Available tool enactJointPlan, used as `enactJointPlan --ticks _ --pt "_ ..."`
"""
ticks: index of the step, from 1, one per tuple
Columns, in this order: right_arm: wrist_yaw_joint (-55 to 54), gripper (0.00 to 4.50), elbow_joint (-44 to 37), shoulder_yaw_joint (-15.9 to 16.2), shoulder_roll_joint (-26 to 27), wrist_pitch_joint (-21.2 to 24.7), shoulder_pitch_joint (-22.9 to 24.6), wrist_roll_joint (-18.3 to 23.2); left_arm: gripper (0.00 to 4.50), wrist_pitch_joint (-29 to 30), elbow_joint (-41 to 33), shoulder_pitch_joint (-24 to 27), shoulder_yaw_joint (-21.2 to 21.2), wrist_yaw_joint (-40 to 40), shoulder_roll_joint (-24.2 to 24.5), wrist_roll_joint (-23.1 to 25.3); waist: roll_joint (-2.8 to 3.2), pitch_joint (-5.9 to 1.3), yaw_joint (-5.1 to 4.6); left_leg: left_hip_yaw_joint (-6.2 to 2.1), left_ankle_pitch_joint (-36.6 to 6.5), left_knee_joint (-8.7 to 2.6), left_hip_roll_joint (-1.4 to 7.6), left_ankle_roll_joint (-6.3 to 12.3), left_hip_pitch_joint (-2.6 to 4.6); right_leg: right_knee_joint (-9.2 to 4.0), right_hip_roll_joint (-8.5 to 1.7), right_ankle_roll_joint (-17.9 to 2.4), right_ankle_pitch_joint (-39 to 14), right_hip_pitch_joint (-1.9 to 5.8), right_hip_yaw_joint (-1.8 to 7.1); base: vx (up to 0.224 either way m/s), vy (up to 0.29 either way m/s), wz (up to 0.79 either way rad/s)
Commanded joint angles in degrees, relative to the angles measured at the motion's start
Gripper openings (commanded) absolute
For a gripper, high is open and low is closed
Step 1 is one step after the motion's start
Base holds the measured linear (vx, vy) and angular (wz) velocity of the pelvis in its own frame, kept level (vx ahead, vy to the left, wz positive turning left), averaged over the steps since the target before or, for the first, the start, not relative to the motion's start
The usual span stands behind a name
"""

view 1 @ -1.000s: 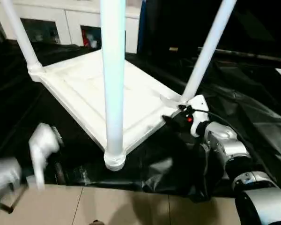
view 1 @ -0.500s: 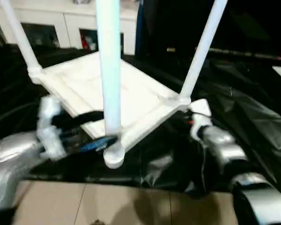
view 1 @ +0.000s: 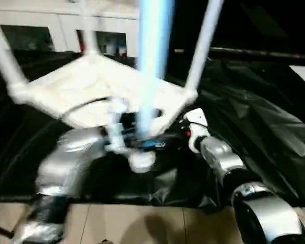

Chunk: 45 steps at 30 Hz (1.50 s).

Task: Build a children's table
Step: Rotate table base

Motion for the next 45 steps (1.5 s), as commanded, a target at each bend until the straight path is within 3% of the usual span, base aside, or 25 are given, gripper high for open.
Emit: enactJointPlan --ticks 1,3,6,7,8,9,10,11,14,15,18,19,22,23,25,26,29,30,33,37,41,42,43,44,45 --pt "0.9 4.5 -0.6 0.9 2.3 -1.3 -1.8 -0.4 4.47 -2.1 0.8 -2.2 -6.1 -0.9 -3.2 1.3 1.12 -4.47 0.51 -0.06 -15.8 -4.09 0.6 -1.62 0.86 -3.09 -1.95 -13.3 -7.4 3.13 1.41 0.0 0.0 0.0" --pt "1.2 4.5 0.1 0.3 2.1 -1.7 -2.1 -0.2 4.47 -5.0 4.6 -4.2 -8.4 0.3 -6.7 3.6 1.29 -4.58 0.38 0.04 -15.1 -3.88 0.55 -0.79 0.97 -3.05 -1.92 -13.8 -5.6 3.25 1.45 0.0 0.0 0.0" --pt "0.8 4.5 0.5 0.2 1.9 -1.9 -2.1 -0.4 4.47 -6.3 6.7 -5.2 -9.7 1.7 -8.8 5.0 0.9 -4.58 0.38 0.21 -14.7 -3.79 0.58 0.3 0.91 -3.2 -1.97 -14.6 -4.9 3.35 1.44 0.0 0.0 0.0" --pt "0.2 4.5 0.8 0.0 1.7 -2.0 -2.1 -0.5 4.47 -7.5 8.0 -5.7 -10.0 2.3 -9.5 6.1 1.66 -4.45 0.37 0.1 -15.3 -3.8 0.57 0.31 0.97 -3.28 -2.0 -14.7 -5.8 3.26 1.45 0.0 0.0 0.0" --pt "-0.7 4.5 1.1 -0.2 1.4 -1.9 -2.2 -0.6 4.47 -8.6 9.5 -6.2 -10.1 3.6 -10.0 7.5 1.2 -4.39 0.16 0.2 -16.7 -3.81 0.63 0.16 1.08 -3.63 -1.91 -14.6 -7.3 3.16 1.42 0.0 0.0 0.0" --pt "-1.4 4.5 1.3 -0.5 1.1 -1.9 -2.3 -0.6 4.47 -9.3 10.9 -6.7 -10.0 5.1 -10.3 8.8 1.51 -4.44 0.25 0.09 -17.2 -3.82 0.6 0.0 1.13 -3.56 -1.9 -14.5 -7.9 3.23 1.39 0.0 0.0 0.0" --pt "-1.4 4.5 1.3 -0.5 1.1 -1.9 -2.3 -0.6 4.47 -9.3 10.9 -6.7 -10.0 5.1 -10.3 8.8 1.23 -4.34 0.25 0.16 -18.0 -3.81 0.63 0.0 1.19 -3.66 -1.93 -14.4 -9.1 3.16 1.43 0.0 0.0 0.0" --pt "-3.6 4.5 1.9 -1.6 -0.2 -1.8 -2.5 -0.7 4.47 -11.8 15.4 -8.3 -9.3 9.0 -9.5 13.0 1.31 -4.27 0.34 0.1 -18.2 -3.84 0.53 0.08 1.17 -3.92 -1.87 -13.7 -10.4 3.12 1.42 0.0 0.0 0.0" --pt "-4.4 4.5 2.0 -2.4 -1.5 -1.9 -2.6 -0.6 4.47 -13.6 17.6 -8.9 -8.6 10.3 -7.9 15.0 1.25 -4.25 0.35 0.07 -18.0 -3.85 0.53 0.08 1.06 -4.03 -2.07 -12.9 -12.6 3.11 1.41 0.0 0.0 0.0" --pt "-4.1 4.5 1.8 -3.0 -2.8 -1.9 -2.6 -0.4 4.47 -14.4 18.6 -8.7 -8.2 10.2 -5.8 16.2 0.76 -4.29 0.39 0.13 -17.9 -3.77 0.51 0.25 1.09 -4.17 -2.1 -12.8 -13.0 3.04 1.42 0.0 0.0 0.0" --pt "-4.3 4.5 1.8 -3.2 -4.1 -1.9 -2.4 -0.4 4.47 -15.2 19.4 -8.0 -7.7 10.3 -4.0 17.0 1.39 -4.34 0.87 0.08 -17.3 -3.74 0.61 0.01 1.31 -3.9 -2.05 -12.9 -12.7 2.82 1.36 0.0 0.0 0.0" --pt "-4.3 4.5 1.8 -3.3 -4.4 -2.0 -2.4 -0.4 4.47 -15.4 19.5 -7.8 -7.6 10.2 -3.4 17.3 0.97 -4.27 0.95 0.16 -17.4 -3.79 0.67 -0.05 1.24 -3.81 -2.01 -13.2 -12.7 2.79 1.37 0.0 0.0 0.0" --pt "-3.9 4.5 1.8 -3.4 -5.7 -2.1 -2.1 -0.3 4.47 -15.5 19.0 -6.4 -7.6 8.2 -0.7 17.3 1.06 -4.22 0.73 0.07 -18.3 -3.9 0.57 -0.24 1.0 -3.87 -2.11 -12.7 -14.3 2.82 1.31 0.0 0.0 0.0" --pt "-3.1 4.5 1.5 -3.5 -6.4 -2.0 -2.0 -0.2 4.47 -14.9 17.8 -5.4 -7.8 6.0 0.9 16.8 0.61 -4.26 0.8 0.05 -17.9 -3.86 0.63 -0.01 0.92 -3.77 -2.33 -12.5 -15.1 2.85 1.31 0.0 0.0 0.0" --pt "0.7 4.5 0.2 -3.2 -8.0 -1.8 -1.2 -0.1 4.47 -12.8 14.5 -2.9 -8.1 0.7 4.8 15.1 0.66 -4.3 0.78 0.01 -17.4 -3.87 0.76 0.18 0.86 -3.71 -2.39 -12.2 -15.5 2.81 1.34 0.0 0.0 0.0" --pt "3.1 4.5 -0.6 -2.7 -8.7 -1.7 -0.7 -0.1 4.47 -12.2 13.8 -2.2 -8.4 -1.5 6.6 14.7 0.99 -4.24 0.92 0.25 -17.5 -3.75 0.74 0.29 1.31 -3.84 -2.07 -12.4 -14.8 2.32 1.4 0.0 0.0 0.0" --pt "17.8 4.5 -6.7 0.8 -12.6 -2.0 2.9 -0.3 4.12 -13.7 15.1 -1.3 -9.3 -6.6 11.4 15.0 1.33 -4.1 1.58 0.36 -18.0 -3.85 0.95 0.58 1.22 -3.67 -1.67 -12.4 -13.4 2.47 1.28 0.0 0.0 0.0" --pt "21.3 4.5 -8.9 1.6 -13.7 -1.8 4.0 0.0 4.12 -13.9 15.5 -1.4 -9.4 -7.4 12.0 15.1 1.83 -4.14 1.78 0.27 -18.1 -3.88 0.98 0.47 1.25 -3.52 -1.73 -12.7 -13.1 2.5 1.28 0.0 0.0 0.0" --pt "27.7 4.5 -14.0 3.1 -16.1 -1.4 6.4 1.0 3.96 -13.6 16.7 -1.9 -9.7 -8.3 13.3 15.6 1.58 -4.13 2.48 0.39 -19.1 -3.94 1.02 0.51 1.47 -3.59 -1.69 -13.0 -12.5 2.47 1.34 0.0 0.0 0.0" --pt "40.4 4.5 -26.6 5.5 -21.6 5.4 11.5 5.5 3.69 -16.2 22.3 -4.8 -10.3 -7.5 13.5 18.7 2.19 -4.05 3.07 0.21 -20.6 -4.02 0.91 0.46 1.59 -3.86 -1.78 -12.1 -14.4 2.59 1.48 0.0 0.0 0.0" --pt "48.0 4.5 -36.1 7.1 -26.3 11.7 15.4 7.5 3.29 -16.3 25.6 -6.9 -10.4 -8.6 12.9 18.6 1.73 -4.02 3.63 0.11 -20.4 -4.08 0.83 0.76 1.41 -4.3 -2.04 -11.1 -16.9 2.84 1.48 0.0 0.0 0.0" --pt "49.3 4.5 -37.9 7.2 -27.3 13.2 16.2 7.8 3.25 -16.4 26.5 -7.4 -10.4 -8.9 12.6 18.5 2.64 -4.03 3.7 0.07 -20.5 -4.05 0.81 0.63 1.55 -4.37 -2.04 -11.2 -17.1 2.66 1.53 0.0 0.0 0.0" --pt "51.0 4.5 -40.8 7.2 -28.9 15.4 17.3 8.4 3.22 -17.0 28.3 -8.4 -10.6 -9.5 12.0 18.7 1.98 -4.08 3.45 0.05 -20.2 -4.03 0.84 0.65 1.35 -4.39 -2.05 -11.8 -16.3 2.75 1.4 0.0 0.0 0.0" --pt "51.4 4.5 -42.1 7.1 -29.5 16.5 17.8 8.8 3.15 -17.5 29.2 -8.7 -10.7 -9.7 11.8 18.9 2.61 -4.16 3.66 -0.05 -19.8 -3.91 0.78 0.67 1.37 -4.26 -2.16 -11.9 -16.3 2.82 1.41 0.0 0.0 0.0" --pt "51.4 4.5 -42.2 7.1 -29.5 16.5 17.8 8.8 3.03 -17.5 29.2 -8.8 -10.7 -9.7 11.8 18.9 2.37 -4.08 3.46 0.03 -19.8 -4.01 0.78 0.8 1.26 -4.57 -2.08 -11.8 -16.5 2.8 1.4 0.0 0.0 0.0"
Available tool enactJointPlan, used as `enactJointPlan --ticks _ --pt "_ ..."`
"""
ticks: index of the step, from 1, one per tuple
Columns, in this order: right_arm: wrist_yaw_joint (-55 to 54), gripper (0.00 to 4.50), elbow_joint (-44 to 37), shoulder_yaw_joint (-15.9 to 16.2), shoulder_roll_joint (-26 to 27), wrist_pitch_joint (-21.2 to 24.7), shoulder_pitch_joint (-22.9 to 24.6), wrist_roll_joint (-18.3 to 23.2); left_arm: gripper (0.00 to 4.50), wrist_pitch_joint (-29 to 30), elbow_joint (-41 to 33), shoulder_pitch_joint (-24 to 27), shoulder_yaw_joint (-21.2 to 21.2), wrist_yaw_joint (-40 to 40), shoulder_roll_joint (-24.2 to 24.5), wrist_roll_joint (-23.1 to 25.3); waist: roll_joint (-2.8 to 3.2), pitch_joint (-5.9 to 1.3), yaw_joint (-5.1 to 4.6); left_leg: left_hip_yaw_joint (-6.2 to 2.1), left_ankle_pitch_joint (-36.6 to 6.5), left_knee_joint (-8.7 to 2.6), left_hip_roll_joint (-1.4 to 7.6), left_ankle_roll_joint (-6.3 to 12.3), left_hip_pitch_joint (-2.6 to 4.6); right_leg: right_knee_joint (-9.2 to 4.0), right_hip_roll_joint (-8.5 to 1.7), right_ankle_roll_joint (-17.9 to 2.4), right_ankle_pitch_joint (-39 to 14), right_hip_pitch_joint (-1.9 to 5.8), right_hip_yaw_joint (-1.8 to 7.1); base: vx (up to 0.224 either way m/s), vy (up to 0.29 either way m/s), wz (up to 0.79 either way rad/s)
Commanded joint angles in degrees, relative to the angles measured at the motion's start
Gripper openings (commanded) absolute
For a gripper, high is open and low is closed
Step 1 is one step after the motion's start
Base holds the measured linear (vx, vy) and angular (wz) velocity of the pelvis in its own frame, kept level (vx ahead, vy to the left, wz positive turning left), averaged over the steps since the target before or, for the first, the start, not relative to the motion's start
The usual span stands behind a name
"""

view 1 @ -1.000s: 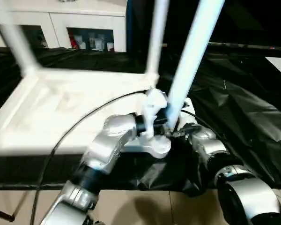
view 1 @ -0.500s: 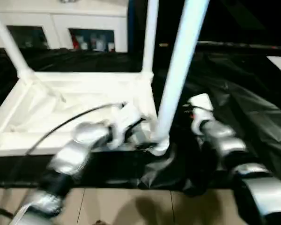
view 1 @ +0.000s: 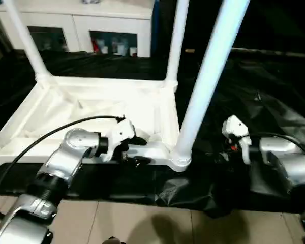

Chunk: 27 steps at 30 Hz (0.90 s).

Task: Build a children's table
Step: Rotate table base, then rotate leg to tighten

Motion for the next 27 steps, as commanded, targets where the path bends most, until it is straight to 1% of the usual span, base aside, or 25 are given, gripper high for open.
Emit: enactJointPlan --ticks 1,2,3,4,6,7,8,9,10,13,14,15,17,19,21,22,23,26,27 --pt "1.4 4.5 -3.8 0.3 -1.4 2.8 0.5 1.3 2.92 -1.6 1.9 -1.3 -0.8 -1.1 -0.2 0.9 -0.03 -4.16 0.19 -0.26 -19.3 -4.03 0.62 0.9 0.96 -4.49 -1.97 -11.9 -16.7 2.96 1.25 0.0 0.0 0.0" --pt "1.8 4.5 -5.4 0.5 -2.2 3.9 1.2 1.6 2.8 -2.2 2.7 -1.6 -1.3 -1.9 -0.3 1.3 0.56 -4.18 0.35 -0.29 -19.1 -3.96 0.64 0.89 1.14 -4.58 -1.98 -11.4 -17.7 2.87 1.3 0.0 0.0 0.0" --pt "1.8 4.5 -5.4 0.5 -2.2 3.9 1.2 1.6 2.8 -2.2 2.7 -1.6 -1.3 -1.9 -0.3 1.3 0.42 -4.22 0.27 -0.23 -19.2 -3.95 0.74 0.95 1.16 -4.66 -2.06 -11.5 -17.6 2.83 1.33 0.0 0.0 0.0" --pt "1.9 4.5 -6.2 0.6 -2.6 4.3 1.6 1.7 2.71 -2.4 3.0 -1.7 -1.6 -2.5 -0.4 1.5 0.35 -4.29 0.2 -0.27 -19.1 -3.93 0.72 0.9 1.09 -4.61 -2.09 -11.5 -17.9 2.84 1.27 0.0 0.0 0.0" --pt "1.5 4.5 -8.6 0.4 -3.0 5.8 2.5 2.0 2.46 -3.1 4.2 -2.2 -2.2 -3.1 -0.4 2.1 0.46 -4.25 0.27 -0.25 -19.3 -3.94 0.79 0.87 1.21 -4.75 -2.06 -11.4 -18.5 2.66 1.27 0.0 0.0 0.0" --pt "1.2 4.5 -9.4 0.2 -3.0 6.1 2.7 1.9 2.46 -3.3 4.6 -2.3 -2.5 -3.5 -0.2 2.4 0.79 -4.21 0.28 -0.3 -19.7 -4.04 0.79 0.71 1.2 -4.85 -1.98 -11.3 -18.7 2.66 1.24 0.0 0.0 0.0" --pt "1.0 4.5 -10.0 0.2 -2.9 6.6 2.9 2.0 2.41 -3.4 5.0 -2.4 -2.7 -4.0 -0.1 2.6 0.63 -4.24 0.22 -0.38 -20.1 -4.06 0.79 0.48 1.21 -4.78 -2.01 -11.3 -18.8 2.69 1.19 0.0 0.0 0.0" --pt "0.9 4.5 -10.1 0.2 -2.8 6.7 2.9 2.0 2.28 -3.5 5.1 -2.4 -2.7 -4.0 -0.1 2.6 0.64 -4.27 0.24 -0.4 -20.1 -4.07 0.79 0.44 1.26 -4.77 -2.01 -11.3 -18.9 2.69 1.18 0.0 0.0 0.0" --pt "0.8 4.5 -10.4 0.2 -2.7 6.9 2.9 2.0 2.28 -3.5 5.1 -2.3 -2.7 -4.2 0.0 2.6 0.76 -4.22 0.23 -0.42 -20.4 -4.1 0.85 0.31 1.28 -4.8 -2.08 -11.4 -19.1 2.61 1.19 0.0 0.0 0.0" --pt "0.3 4.5 -11.3 0.4 -2.3 7.9 3.1 2.1 1.97 -4.0 5.5 -2.2 -2.5 -4.2 0.2 2.9 0.71 -4.23 0.32 -0.45 -20.6 -4.15 0.9 0.15 1.3 -4.69 -2.1 -11.8 -18.6 2.61 1.18 0.0 0.0 0.0" --pt "0.1 4.5 -11.5 0.5 -2.3 8.0 3.1 2.1 1.97 -4.2 5.7 -2.1 -2.5 -4.1 0.3 3.1 0.71 -4.24 0.31 -0.43 -20.5 -4.12 0.88 0.14 1.25 -4.7 -2.15 -11.8 -18.4 2.63 1.2 0.0 0.0 0.0" --pt "0.0 4.5 -11.5 0.6 -2.2 8.1 3.0 2.1 1.81 -4.3 5.9 -2.1 -2.5 -3.9 0.3 3.2 0.71 -4.24 0.31 -0.43 -20.5 -4.12 0.88 0.14 1.25 -4.7 -2.15 -11.8 -18.4 2.63 1.2 0.0 0.0 0.0" --pt "-0.1 4.5 -12.2 0.9 -2.3 8.6 3.2 2.1 1.61 -4.6 7.5 -2.5 -2.4 -2.7 0.2 4.4 0.5 -4.25 0.25 -0.42 -20.2 -4.14 0.89 0.19 1.22 -4.66 -2.12 -11.6 -18.1 2.64 1.19 0.0 0.0 0.0" --pt "-0.2 4.5 -12.4 0.9 -2.3 8.7 3.2 2.1 1.47 -4.5 7.8 -2.6 -2.4 -2.5 0.2 4.7 0.64 -4.24 0.31 -0.45 -20.1 -4.14 0.86 0.12 1.23 -4.68 -2.2 -11.4 -18.5 2.65 1.2 0.0 0.0 0.0" --pt "-0.7 4.5 -12.2 1.1 -2.1 8.4 3.1 1.5 1.29 -2.8 8.6 -2.9 -3.0 -0.3 0.5 6.9 0.72 -4.26 0.28 -0.49 -20.1 -4.17 0.94 -0.02 1.25 -4.66 -2.25 -11.4 -18.2 2.65 1.23 0.0 0.0 0.0" --pt "-0.9 4.5 -12.2 1.1 -2.0 8.4 3.0 1.4 1.13 -2.3 8.8 -3.0 -3.2 0.3 0.6 7.3 0.62 -4.23 0.23 -0.45 -20.2 -4.13 0.88 -0.05 1.28 -4.67 -2.16 -11.4 -18.2 2.59 1.24 0.0 0.0 0.0" --pt "-1.2 4.5 -12.2 1.2 -1.9 8.4 3.0 1.4 1.13 -2.0 9.0 -3.0 -3.1 0.7 0.6 7.4 0.63 -4.16 0.3 -0.45 -20.3 -4.16 0.86 -0.01 1.29 -4.78 -2.28 -11.2 -19.1 2.61 1.23 0.0 0.0 0.0" --pt "-2.0 4.5 -12.0 0.9 -1.3 8.1 2.9 1.6 0.87 0.5 8.5 -2.9 -2.1 1.4 -0.2 6.3 0.6 -4.06 0.2 -0.44 -20.7 -4.18 0.79 -0.17 1.24 -4.87 -2.31 -11.0 -20.6 2.54 1.21 0.0 0.0 0.0" --pt "-2.9 4.5 -11.7 0.5 -0.8 7.6 3.0 1.8 0.87 3.5 7.9 -2.9 -1.2 2.7 -0.8 5.9 0.61 -4.01 0.16 -0.49 -21.3 -4.18 0.78 -0.27 1.32 -5.05 -2.29 -10.7 -21.9 2.44 1.17 0.0 0.0 0.0"
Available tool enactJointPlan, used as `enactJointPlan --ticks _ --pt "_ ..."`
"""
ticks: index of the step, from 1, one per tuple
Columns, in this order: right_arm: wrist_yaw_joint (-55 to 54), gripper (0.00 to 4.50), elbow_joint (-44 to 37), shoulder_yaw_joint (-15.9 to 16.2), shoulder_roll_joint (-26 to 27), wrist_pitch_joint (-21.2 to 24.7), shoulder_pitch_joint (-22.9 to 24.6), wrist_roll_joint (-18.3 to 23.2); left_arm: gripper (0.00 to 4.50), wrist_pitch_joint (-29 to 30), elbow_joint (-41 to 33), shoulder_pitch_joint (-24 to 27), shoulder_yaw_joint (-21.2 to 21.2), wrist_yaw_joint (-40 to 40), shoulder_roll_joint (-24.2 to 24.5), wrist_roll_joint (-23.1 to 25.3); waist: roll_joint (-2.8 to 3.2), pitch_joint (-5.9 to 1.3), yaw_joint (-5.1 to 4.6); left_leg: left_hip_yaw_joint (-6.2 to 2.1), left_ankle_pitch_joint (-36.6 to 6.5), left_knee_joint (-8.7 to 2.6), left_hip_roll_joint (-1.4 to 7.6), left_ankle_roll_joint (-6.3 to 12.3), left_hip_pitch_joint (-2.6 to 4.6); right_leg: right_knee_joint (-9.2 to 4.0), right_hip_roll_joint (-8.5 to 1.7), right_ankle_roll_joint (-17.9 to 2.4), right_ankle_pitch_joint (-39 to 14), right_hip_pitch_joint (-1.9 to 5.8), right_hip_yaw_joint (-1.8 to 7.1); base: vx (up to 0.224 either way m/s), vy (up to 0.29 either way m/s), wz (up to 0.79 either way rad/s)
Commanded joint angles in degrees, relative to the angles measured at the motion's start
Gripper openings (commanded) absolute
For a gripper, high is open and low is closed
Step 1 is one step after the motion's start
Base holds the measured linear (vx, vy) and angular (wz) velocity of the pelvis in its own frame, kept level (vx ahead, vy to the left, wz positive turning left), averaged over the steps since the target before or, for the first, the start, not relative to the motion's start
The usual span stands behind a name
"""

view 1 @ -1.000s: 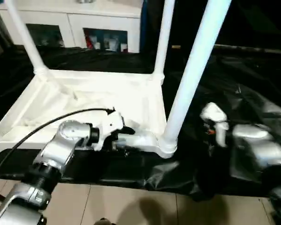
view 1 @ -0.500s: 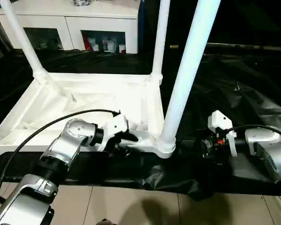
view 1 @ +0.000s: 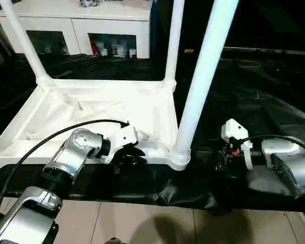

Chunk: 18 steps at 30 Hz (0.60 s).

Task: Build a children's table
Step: Rotate leg to tighten

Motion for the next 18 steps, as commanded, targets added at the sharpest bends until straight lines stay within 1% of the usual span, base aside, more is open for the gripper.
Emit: enactJointPlan --ticks 1,2,3,4,5,7,8,9,10,11,12,13,14,15,17,18 --pt "-1.1 4.5 -0.5 -0.5 0.3 -0.8 0.3 -0.1 0.66 3.7 0.4 -0.4 1.2 3.3 -0.3 0.2 0.0 -3.75 0.12 -0.39 -21.9 -4.14 0.79 -0.42 1.4 -5.14 -2.28 -10.9 -22.6 2.28 1.28 0.0 0.0 0.0" --pt "-1.8 4.5 0.0 -0.7 0.6 -1.1 0.3 -0.1 0.62 5.2 0.2 -0.4 1.6 4.3 -0.7 0.1 0.01 -3.7 0.08 -0.4 -22.6 -4.09 0.74 -0.5 1.55 -5.31 -2.31 -10.6 -23.9 2.13 1.26 0.0 0.0 0.0" --pt "-2.3 4.5 0.3 -1.0 0.9 -1.3 0.3 -0.1 0.62 6.2 0.0 -0.4 1.9 5.1 -0.9 0.2 0.01 -3.66 0.06 -0.43 -23.0 -4.09 0.69 -0.49 1.56 -5.45 -2.3 -10.3 -24.9 2.13 1.21 0.0 0.0 0.0" --pt "-3.7 4.5 1.4 -1.3 1.3 -2.5 0.2 -0.6 0.55 8.0 -0.6 -0.1 2.4 6.1 -1.5 -0.1 0.08 -3.66 0.0 -0.57 -23.1 -4.21 0.68 -0.66 1.47 -5.54 -2.37 -9.6 -26.2 2.23 1.15 0.0 0.0 0.0" --pt "-5.6 4.5 3.0 -2.0 2.0 -3.7 -0.1 -1.1 0.46 10.4 -1.8 0.3 3.3 7.8 -2.5 -0.7 0.34 -3.66 -0.21 -0.74 -23.2 -4.35 0.72 -1.16 1.25 -5.41 -2.48 -9.3 -26.6 2.36 1.04 0.0 0.0 0.0" --pt "-8.6 4.5 5.6 -3.2 3.2 -5.9 -0.3 -1.6 0.34 15.4 -4.7 1.4 4.7 10.7 -4.4 -1.8 0.14 -3.7 -0.57 -0.7 -23.6 -4.22 0.59 -1.28 1.37 -5.62 -2.41 -9.4 -26.6 2.23 0.91 0.0 0.0 0.0" --pt "-9.4 4.5 6.1 -3.7 3.7 -6.2 -0.3 -1.4 0.33 16.9 -5.7 1.8 5.2 12.0 -5.0 -2.0 -0.04 -3.74 -0.83 -0.68 -23.2 -4.18 0.5 -0.84 1.22 -5.67 -2.3 -9.6 -25.9 2.34 0.89 0.0 0.0 0.0" --pt "-10.3 4.5 6.7 -4.4 4.4 -6.6 -0.4 -1.0 0.29 18.1 -6.9 2.3 5.5 13.4 -5.9 -2.2 0.0 -3.72 -0.93 -0.73 -22.9 -4.2 0.45 -0.63 1.07 -5.59 -2.24 -9.7 -25.5 2.43 0.85 0.0 0.0 0.0" --pt "-10.5 4.5 6.8 -4.6 4.5 -6.6 -0.4 -1.0 0.29 18.3 -7.2 2.4 5.6 13.7 -6.1 -2.3 -0.01 -3.73 -1.13 -0.74 -22.8 -4.25 0.43 -0.44 0.9 -5.53 -2.19 -9.7 -25.0 2.56 0.83 0.0 0.0 0.0" --pt "-11.4 4.5 7.2 -5.1 5.1 -6.9 -0.6 -0.7 0.17 18.2 -7.9 2.8 5.7 14.7 -6.7 -2.2 -0.12 -3.79 -1.57 -0.77 -21.7 -4.24 0.22 0.25 0.4 -5.55 -2.08 -9.4 -24.0 2.92 0.67 0.0 0.0 0.0" --pt "-12.3 4.5 7.8 -5.6 5.8 -7.1 -0.9 -0.3 0.17 17.6 -8.5 3.1 5.8 15.6 -7.4 -2.1 -0.15 -3.87 -1.61 -0.71 -21.3 -4.16 0.17 0.46 0.45 -5.63 -2.03 -9.2 -23.9 2.88 0.68 0.0 0.0 0.0" --pt "-12.7 4.5 8.2 -5.9 6.1 -7.3 -1.1 -0.1 0.11 17.4 -8.8 3.3 5.9 16.1 -7.8 -2.1 -0.3 -3.98 -1.66 -0.6 -20.5 -3.97 0.21 0.89 0.65 -5.61 -2.07 -9.5 -22.8 2.66 0.84 0.0 0.0 0.0" --pt "-13.5 4.5 9.0 -6.1 6.6 -8.1 -1.5 0.2 0.03 14.9 -9.6 3.9 5.2 15.8 -8.1 -1.6 -0.3 -4.01 -1.67 -0.6 -20.0 -3.91 0.14 1.02 0.6 -5.61 -2.03 -9.5 -22.4 2.69 0.82 0.0 0.0 0.0" --pt "-13.5 4.5 9.4 -6.2 6.8 -8.3 -1.7 0.4 0.03 12.8 -9.7 4.1 4.8 14.8 -8.1 -1.6 -0.55 -4.12 -1.78 -0.54 -18.7 -3.85 0.13 1.51 0.33 -5.49 -2.03 -9.8 -21.0 2.87 0.84 0.0 0.0 0.0" --pt "-12.9 4.5 10.3 -6.3 7.2 -8.7 -2.2 0.8 0.03 10.9 -10.3 4.7 3.9 13.0 -7.7 -1.2 -0.37 -4.29 -1.62 -0.32 -17.1 -3.6 0.27 2.4 0.65 -5.18 -1.88 -11.1 -17.6 2.65 0.96 0.0 0.0 0.0" --pt "-12.7 4.5 10.6 -6.3 7.4 -8.7 -2.4 1.0 0.03 9.7 -10.5 4.9 3.4 12.1 -7.4 -1.1 -0.36 -4.26 -1.59 -0.33 -16.7 -3.6 0.24 2.68 0.48 -5.14 -1.92 -11.3 -17.1 2.76 0.94 0.0 0.0 0.0"
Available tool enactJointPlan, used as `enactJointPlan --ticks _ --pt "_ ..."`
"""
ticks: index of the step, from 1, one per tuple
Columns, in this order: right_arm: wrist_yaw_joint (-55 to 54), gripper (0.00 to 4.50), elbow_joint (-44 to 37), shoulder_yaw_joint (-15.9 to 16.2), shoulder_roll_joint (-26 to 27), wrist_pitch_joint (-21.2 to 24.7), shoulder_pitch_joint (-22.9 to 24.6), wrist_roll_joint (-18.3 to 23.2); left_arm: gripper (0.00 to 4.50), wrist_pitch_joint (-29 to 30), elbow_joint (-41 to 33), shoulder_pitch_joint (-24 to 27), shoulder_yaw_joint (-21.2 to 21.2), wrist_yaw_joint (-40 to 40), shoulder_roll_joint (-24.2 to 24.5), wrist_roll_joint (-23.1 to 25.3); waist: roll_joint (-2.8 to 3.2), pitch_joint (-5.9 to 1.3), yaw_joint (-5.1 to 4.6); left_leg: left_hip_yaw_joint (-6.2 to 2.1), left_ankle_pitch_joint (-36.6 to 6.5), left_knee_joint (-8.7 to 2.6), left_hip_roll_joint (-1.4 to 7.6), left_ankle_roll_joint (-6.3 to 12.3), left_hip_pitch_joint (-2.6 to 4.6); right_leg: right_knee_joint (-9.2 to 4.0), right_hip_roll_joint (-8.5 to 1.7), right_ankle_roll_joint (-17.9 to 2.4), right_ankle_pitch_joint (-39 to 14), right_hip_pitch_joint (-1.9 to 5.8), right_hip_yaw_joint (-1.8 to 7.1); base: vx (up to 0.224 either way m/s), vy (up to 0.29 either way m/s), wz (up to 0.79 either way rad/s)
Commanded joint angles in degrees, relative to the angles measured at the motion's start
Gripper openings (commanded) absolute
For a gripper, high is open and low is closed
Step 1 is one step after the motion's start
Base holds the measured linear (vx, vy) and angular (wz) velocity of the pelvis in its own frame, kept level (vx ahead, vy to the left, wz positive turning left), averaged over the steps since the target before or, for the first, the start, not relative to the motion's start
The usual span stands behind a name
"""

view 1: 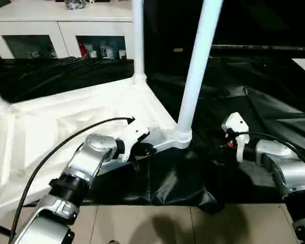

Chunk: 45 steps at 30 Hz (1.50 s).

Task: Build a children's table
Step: Rotate leg to tighten

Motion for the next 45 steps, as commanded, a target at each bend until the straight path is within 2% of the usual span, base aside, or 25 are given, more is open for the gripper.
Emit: enactJointPlan --ticks 1,2,4,5,9,10,12,14,17,22,23,24,36,41,45 --pt "0.8 4.5 0.8 -0.9 0.2 -0.7 -1.5 1.0 0.03 -2.6 -1.3 0.7 -0.3 -2.6 0.5 -0.6 -1.29 -3.94 0.51 0.11 -15.6 -3.48 0.35 3.1 0.46 -4.78 -1.9 -11.2 -16.7 3.09 1.23 0.0 0.0 0.0" --pt "1.2 4.5 1.0 -0.8 0.2 -0.8 -1.7 1.0 0.03 -2.9 -1.4 0.8 -0.6 -3.1 0.8 -0.6 -1.0 -3.99 0.73 0.2 -15.1 -3.42 0.43 3.3 0.62 -4.79 -1.92 -11.4 -16.5 2.92 1.25 0.0 0.0 0.0" --pt "2.2 4.5 1.4 -0.4 0.2 -0.7 -2.2 1.0 0.03 -4.2 -1.5 0.9 -0.7 -4.5 1.3 -1.2 -0.83 -4.05 0.94 0.19 -14.5 -3.46 0.54 3.16 0.55 -4.62 -1.92 -11.8 -15.6 2.99 1.16 0.0 0.0 0.0" --pt "2.6 4.5 1.6 -0.1 0.1 -0.8 -2.5 0.8 0.03 -4.6 -1.6 1.0 -0.9 -5.3 1.6 -1.4 -1.07 -4.02 0.89 0.23 -14.5 -3.49 0.54 3.15 0.49 -4.6 -1.87 -11.8 -15.5 3.04 1.13 0.0 0.0 0.0" --pt "4.3 4.5 2.4 1.1 0.3 -0.9 -4.0 0.6 0.03 -8.0 -1.6 1.6 -2.3 -8.5 3.2 -1.2 -0.75 -3.82 1.03 0.17 -17.2 -3.75 0.68 2.34 0.83 -4.83 -1.95 -11.2 -18.4 2.72 1.11 0.0 0.0 0.0" --pt "4.9 4.5 2.5 1.6 0.3 -0.9 -4.5 0.3 0.03 -8.8 -1.2 1.6 -2.5 -8.8 3.3 -0.8 -1.03 -3.77 0.98 0.2 -18.0 -3.85 0.74 2.06 0.92 -4.96 -1.98 -10.9 -19.6 2.66 1.11 0.0 0.0 0.0" --pt "5.5 4.5 2.8 2.1 0.4 -0.7 -5.0 0.1 0.03 -9.4 -1.0 1.5 -2.5 -9.3 3.4 -0.8 -0.82 -3.73 1.09 0.15 -18.8 -3.89 0.79 1.69 1.04 -5.0 -2.07 -10.6 -20.9 2.52 1.15 0.0 0.0 0.0" --pt "6.4 4.5 3.4 2.6 0.5 -0.9 -5.5 -0.2 0.03 -9.9 -0.7 1.4 -2.6 -9.8 3.6 -0.7 -1.04 -3.69 1.29 0.16 -18.9 -3.93 0.8 1.51 1.03 -4.99 -2.16 -10.4 -21.3 2.53 1.22 0.0 0.0 0.0" --pt "8.0 4.5 5.2 3.4 1.0 -1.8 -6.9 -0.8 0.03 -10.5 -0.4 1.2 -2.8 -10.5 3.7 -0.6 -1.06 -3.81 1.43 0.16 -17.8 -3.9 0.84 1.54 0.79 -4.74 -2.23 -10.6 -20.1 2.66 1.26 0.0 0.0 0.0" --pt "8.9 4.02 7.4 4.6 1.7 -3.2 -8.2 -1.8 0.0 -10.9 -0.2 1.1 -2.9 -11.1 3.8 -0.9 -1.04 -3.9 1.77 0.21 -16.3 -3.85 0.87 1.66 0.77 -4.51 -2.25 -11.2 -18.0 2.71 1.29 0.0 0.0 0.0" --pt "8.8 3.77 7.9 4.7 1.8 -3.7 -8.5 -2.0 0.0 -10.9 -0.2 1.1 -2.9 -11.2 3.8 -0.9 -0.99 -3.9 1.82 0.24 -16.3 -3.84 0.9 1.62 0.8 -4.52 -2.28 -11.3 -17.9 2.64 1.31 0.0 0.0 0.0" --pt "8.8 3.77 8.6 4.8 2.1 -4.1 -8.9 -2.1 0.0 -11.1 0.0 1.1 -3.0 -11.2 3.7 -0.9 -1.11 -3.9 1.76 0.27 -16.4 -3.83 0.85 1.62 0.77 -4.49 -2.26 -11.4 -17.7 2.7 1.29 0.0 0.0 0.0" --pt "10.8 2.69 12.1 5.7 2.7 -6.2 -10.2 -2.8 0.0 -11.3 0.9 1.1 -2.9 -11.4 3.8 -0.7 -1.27 -3.79 1.77 0.26 -16.7 -3.86 0.82 1.82 0.7 -4.68 -2.27 -10.3 -20.3 2.68 1.26 0.0 0.0 0.0" --pt "11.0 2.4 12.5 5.5 3.0 -6.3 -9.7 -2.7 0.0 -10.8 1.5 0.9 -2.5 -10.8 3.3 -0.9 -1.23 -3.75 1.75 0.23 -17.4 -3.94 0.86 1.71 0.85 -4.77 -2.25 -10.3 -21.0 2.6 1.28 0.0 0.0 0.0" --pt "7.5 2.16 12.7 4.0 4.2 -5.8 -8.2 -2.3 0.0 -9.2 3.7 -0.6 -1.2 -6.6 1.0 -0.8 -1.42 -3.61 1.75 0.28 -18.1 -3.94 0.81 1.61 1.04 -5.04 -2.28 -10.0 -22.5 2.4 1.3 0.0 0.0 0.0"
